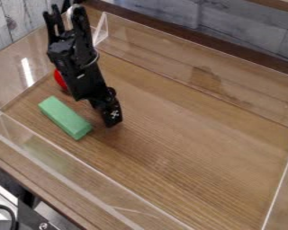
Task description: Put the green stick in the brown bowl
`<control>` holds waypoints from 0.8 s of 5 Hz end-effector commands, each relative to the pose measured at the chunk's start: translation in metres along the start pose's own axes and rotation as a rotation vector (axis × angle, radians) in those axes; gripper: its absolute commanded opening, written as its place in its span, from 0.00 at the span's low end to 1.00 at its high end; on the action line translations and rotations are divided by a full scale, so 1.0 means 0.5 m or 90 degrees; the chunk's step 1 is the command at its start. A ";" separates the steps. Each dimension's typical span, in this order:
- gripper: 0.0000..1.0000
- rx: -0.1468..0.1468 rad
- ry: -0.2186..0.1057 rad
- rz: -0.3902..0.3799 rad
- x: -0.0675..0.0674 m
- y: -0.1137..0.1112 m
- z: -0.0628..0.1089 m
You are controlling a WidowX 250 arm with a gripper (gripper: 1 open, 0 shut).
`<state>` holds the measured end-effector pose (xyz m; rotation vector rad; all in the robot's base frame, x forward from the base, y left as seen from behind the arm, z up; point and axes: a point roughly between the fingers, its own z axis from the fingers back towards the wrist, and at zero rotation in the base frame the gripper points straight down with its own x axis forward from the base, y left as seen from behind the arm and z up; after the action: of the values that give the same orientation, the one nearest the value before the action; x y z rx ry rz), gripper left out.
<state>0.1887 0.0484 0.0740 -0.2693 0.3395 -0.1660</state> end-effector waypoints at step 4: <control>1.00 -0.008 -0.034 0.030 0.035 0.060 0.045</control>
<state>0.2096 0.0736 0.0727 -0.2966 0.3314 -0.1141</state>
